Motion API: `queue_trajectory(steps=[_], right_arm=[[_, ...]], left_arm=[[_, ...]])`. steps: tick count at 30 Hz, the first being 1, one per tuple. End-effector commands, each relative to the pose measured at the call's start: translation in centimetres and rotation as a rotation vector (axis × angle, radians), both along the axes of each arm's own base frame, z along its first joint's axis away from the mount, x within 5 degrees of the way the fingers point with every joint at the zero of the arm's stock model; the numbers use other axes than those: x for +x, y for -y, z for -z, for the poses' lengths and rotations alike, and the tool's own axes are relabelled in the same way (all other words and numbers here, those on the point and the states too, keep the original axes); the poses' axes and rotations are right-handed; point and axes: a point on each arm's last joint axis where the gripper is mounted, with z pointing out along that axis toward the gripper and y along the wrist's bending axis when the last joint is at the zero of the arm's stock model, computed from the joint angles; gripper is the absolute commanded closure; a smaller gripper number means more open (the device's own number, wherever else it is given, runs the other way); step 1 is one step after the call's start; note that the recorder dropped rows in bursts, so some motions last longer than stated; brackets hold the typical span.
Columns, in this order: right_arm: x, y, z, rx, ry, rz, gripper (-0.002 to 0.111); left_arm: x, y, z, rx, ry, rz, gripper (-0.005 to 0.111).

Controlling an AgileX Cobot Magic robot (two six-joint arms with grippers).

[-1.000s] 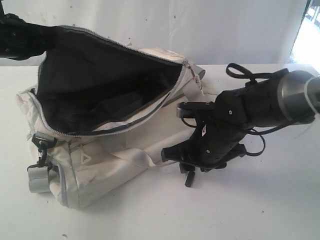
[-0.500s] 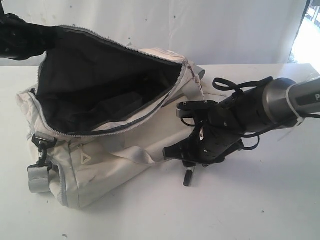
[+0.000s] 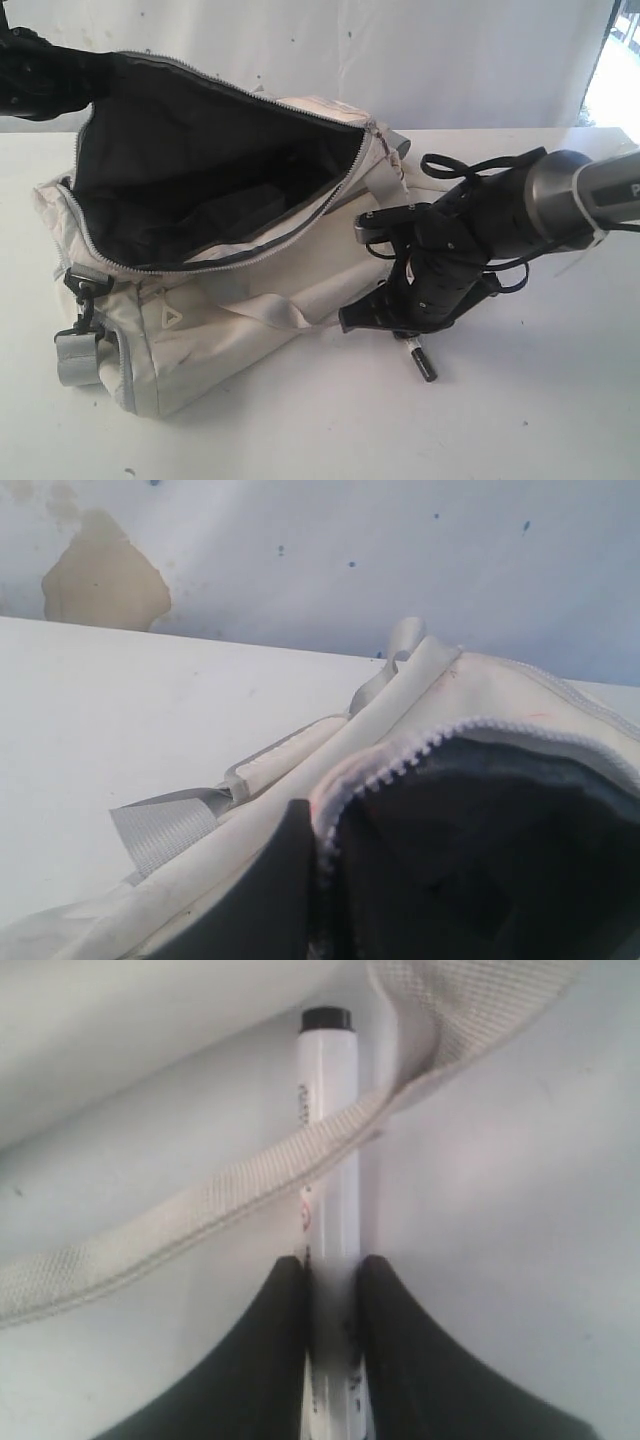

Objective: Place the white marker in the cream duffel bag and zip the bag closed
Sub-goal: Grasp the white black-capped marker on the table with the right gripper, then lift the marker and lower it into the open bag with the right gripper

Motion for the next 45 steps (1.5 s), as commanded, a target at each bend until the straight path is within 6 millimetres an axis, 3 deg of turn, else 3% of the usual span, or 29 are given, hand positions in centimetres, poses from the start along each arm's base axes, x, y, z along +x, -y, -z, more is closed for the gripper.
queue_trajectory(steps=[1, 11, 22, 28, 35, 45], right_arm=[[-1.0, 0.9, 0.8, -0.094, -0.099, 0.008, 0.108], [-2.5, 2.3, -3.6, -0.154, -0.132, 0.015, 0.108], [-4.4, 2.8, -8.3, -0.083, -0.115, -0.02, 0.108], [-4.3, 1.2, -9.6, 0.15, -0.042, -0.012, 0.108], [-2.4, -0.9, -11.2, 0.478, 0.147, 0.128, 0.108], [-0.6, -2.8, -11.6, 0.649, 0.365, 0.199, 0.108]], left_arm=[[0.2, -0.4, -0.4, -0.002, 0.021, -0.028, 0.107], [0.1, -0.4, -0.4, 0.035, 0.028, -0.002, 0.107], [0.1, -0.3, -0.4, 0.033, 0.024, 0.005, 0.107], [0.2, -0.4, -0.5, -0.001, 0.025, -0.027, 0.107], [0.2, -0.3, -0.6, -0.105, 0.004, -0.063, 0.107], [0.2, -0.3, -0.6, -0.122, 0.001, -0.068, 0.107]])
